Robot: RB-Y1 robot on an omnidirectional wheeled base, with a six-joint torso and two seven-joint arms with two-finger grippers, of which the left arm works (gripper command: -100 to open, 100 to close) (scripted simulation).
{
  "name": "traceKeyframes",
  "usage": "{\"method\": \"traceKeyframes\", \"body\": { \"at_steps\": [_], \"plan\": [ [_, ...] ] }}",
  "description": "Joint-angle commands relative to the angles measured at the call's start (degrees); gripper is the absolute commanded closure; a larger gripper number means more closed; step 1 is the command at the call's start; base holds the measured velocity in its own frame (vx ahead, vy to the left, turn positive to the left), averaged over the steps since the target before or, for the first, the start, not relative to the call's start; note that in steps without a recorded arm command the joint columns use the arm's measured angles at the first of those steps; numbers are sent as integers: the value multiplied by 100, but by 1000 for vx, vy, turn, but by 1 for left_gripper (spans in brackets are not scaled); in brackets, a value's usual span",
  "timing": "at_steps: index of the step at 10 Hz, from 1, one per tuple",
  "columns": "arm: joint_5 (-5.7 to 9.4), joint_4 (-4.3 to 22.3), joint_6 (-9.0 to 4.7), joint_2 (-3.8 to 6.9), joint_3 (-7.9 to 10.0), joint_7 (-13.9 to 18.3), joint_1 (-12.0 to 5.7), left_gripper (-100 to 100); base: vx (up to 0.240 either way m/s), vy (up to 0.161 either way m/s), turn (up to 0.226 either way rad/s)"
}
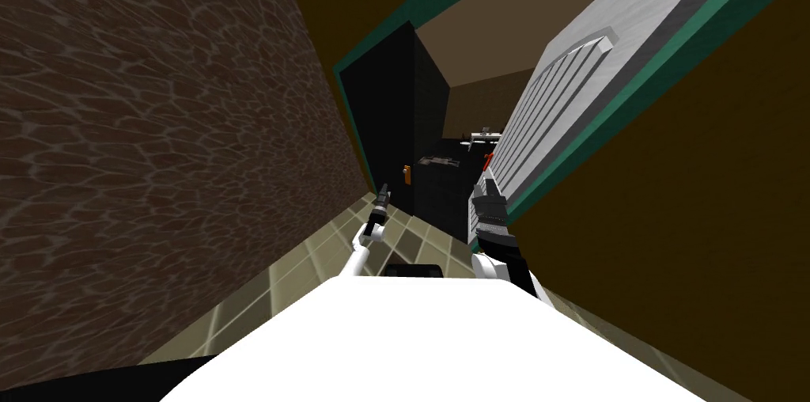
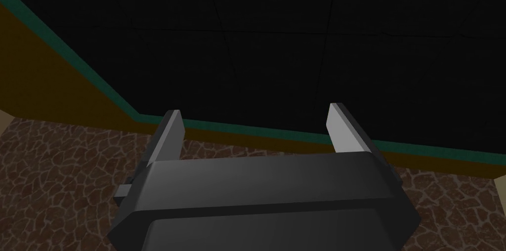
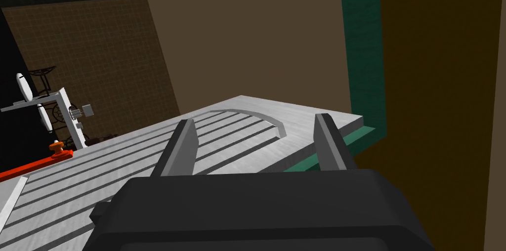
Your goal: Push the door open
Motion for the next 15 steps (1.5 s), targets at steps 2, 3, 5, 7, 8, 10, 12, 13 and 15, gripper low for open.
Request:
{"method": "traceKeyframes", "body": {
  "at_steps": [2,3,5,7,8,10,12,13,15],
  "plan": [
    [2,437,-14,8,-61,67,-260,-100,82,91,-81],
    [1,606,-24,2,-83,87,-364,-100,85,67,-94],
    [0,943,-44,-11,-128,126,-570,-100,85,77,-79],
    [-2,1261,-64,-34,-170,163,-765,-100,75,76,-84],
    [-3,1421,-73,-45,-191,182,-863,-100,72,87,-71],
    [-4,1735,-92,-69,-233,219,-1055,-100,74,84,-71],
    [-6,2024,-110,-99,-271,252,-1231,-100,77,73,-82],
    [-6,2168,-118,-115,-290,269,-1320,-100,98,83,-76],
    [-8,2448,-135,-146,-327,302,-1491,-100,74,84,-67]
  ]
}}
